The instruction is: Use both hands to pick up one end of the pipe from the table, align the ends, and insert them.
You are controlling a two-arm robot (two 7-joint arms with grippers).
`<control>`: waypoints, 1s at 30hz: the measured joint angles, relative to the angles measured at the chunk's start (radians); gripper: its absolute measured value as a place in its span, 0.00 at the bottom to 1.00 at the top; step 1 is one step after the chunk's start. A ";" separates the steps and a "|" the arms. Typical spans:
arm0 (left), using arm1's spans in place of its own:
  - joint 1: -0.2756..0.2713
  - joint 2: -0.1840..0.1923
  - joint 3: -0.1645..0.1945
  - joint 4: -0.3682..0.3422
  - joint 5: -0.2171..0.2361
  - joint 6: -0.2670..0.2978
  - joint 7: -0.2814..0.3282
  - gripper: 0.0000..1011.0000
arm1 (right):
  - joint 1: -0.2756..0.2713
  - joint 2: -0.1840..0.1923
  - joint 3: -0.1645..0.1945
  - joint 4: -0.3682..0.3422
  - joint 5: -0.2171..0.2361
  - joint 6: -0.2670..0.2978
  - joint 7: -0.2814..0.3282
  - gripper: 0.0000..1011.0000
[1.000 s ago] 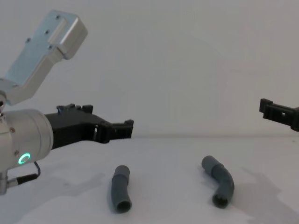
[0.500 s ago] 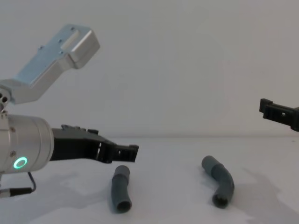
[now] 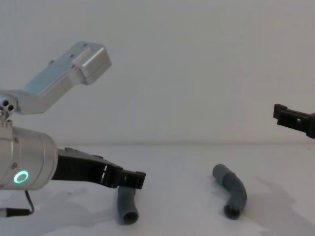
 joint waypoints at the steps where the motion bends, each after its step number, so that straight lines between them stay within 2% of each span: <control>1: -0.001 -0.001 0.000 0.001 0.000 0.005 0.000 0.99 | 0.000 0.000 0.000 0.000 0.000 0.000 0.000 0.99; 19: -0.041 -0.047 0.013 0.076 0.004 0.047 -0.015 0.99 | 0.000 0.000 0.000 0.000 0.000 0.000 0.000 0.99; 30: -0.064 -0.084 0.019 0.133 0.013 0.051 -0.014 0.99 | 0.000 0.000 0.000 0.000 0.000 0.000 0.000 0.99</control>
